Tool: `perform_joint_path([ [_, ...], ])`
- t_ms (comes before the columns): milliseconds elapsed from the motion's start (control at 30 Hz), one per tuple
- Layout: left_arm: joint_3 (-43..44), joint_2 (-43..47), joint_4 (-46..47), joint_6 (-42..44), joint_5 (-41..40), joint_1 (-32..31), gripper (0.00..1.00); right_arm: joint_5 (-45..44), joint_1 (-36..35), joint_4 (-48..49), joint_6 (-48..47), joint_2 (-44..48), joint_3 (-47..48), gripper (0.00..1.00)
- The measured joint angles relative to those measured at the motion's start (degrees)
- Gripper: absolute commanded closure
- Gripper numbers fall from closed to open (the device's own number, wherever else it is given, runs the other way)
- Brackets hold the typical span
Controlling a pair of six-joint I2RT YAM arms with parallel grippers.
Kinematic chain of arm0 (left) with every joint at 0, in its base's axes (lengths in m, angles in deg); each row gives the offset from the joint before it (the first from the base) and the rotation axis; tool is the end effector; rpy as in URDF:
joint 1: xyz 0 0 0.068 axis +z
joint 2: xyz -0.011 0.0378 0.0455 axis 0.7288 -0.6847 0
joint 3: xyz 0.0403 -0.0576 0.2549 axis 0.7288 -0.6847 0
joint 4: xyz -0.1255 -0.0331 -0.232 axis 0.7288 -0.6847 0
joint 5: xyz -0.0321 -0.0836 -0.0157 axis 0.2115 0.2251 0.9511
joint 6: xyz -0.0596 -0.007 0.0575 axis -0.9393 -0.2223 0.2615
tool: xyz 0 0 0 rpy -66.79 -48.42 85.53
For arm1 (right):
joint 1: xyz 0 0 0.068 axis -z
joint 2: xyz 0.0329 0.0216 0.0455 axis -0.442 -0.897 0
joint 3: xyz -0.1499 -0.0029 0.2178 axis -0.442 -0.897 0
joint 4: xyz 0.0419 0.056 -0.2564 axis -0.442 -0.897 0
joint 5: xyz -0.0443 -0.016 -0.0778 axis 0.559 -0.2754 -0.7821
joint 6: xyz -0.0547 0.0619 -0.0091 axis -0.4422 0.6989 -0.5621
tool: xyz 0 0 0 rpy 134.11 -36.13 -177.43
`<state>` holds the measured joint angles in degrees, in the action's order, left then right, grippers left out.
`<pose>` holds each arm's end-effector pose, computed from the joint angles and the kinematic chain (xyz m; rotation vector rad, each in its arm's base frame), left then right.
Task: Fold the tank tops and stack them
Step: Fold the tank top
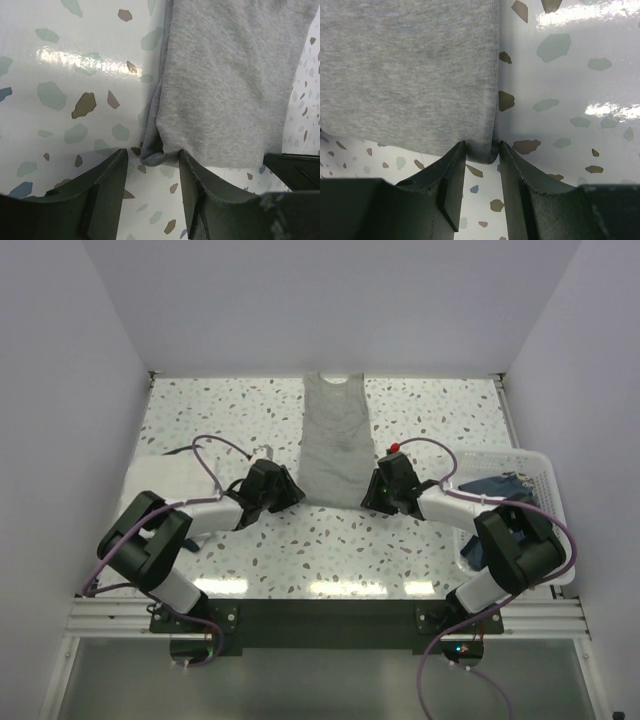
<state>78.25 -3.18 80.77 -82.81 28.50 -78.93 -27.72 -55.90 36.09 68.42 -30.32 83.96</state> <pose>0.2770 -0.1685 0.1045 -0.4775 2.3569 -0.6682 0.2793 0.1559 0.1120 0.3084 2.5205 0.4826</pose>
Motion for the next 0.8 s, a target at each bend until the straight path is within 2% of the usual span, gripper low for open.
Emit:
perform_joint_path([
  [167,1.4,-2.2,1.2,-0.2,-0.5,-1.1,0.55,0.1,0.0,0.1,0.0,0.0,0.0,0.64],
  [267,2.0,-3.3,1.6,-0.6,-0.9,-1.8,0.62,0.0,0.0,0.1,0.0,0.0,-0.1,0.69],
  [533,2.1,-4.4,1.8,-1.3,-1.5,-2.5,0.98,-0.1,0.0,-0.1,-1.3,-0.7,0.1,1.00],
  [800,-0.3,-1.3,0.5,-1.0,-1.3,-3.5,1.00,-1.4,-1.2,-3.1,-4.2,-0.3,1.2,1.00],
])
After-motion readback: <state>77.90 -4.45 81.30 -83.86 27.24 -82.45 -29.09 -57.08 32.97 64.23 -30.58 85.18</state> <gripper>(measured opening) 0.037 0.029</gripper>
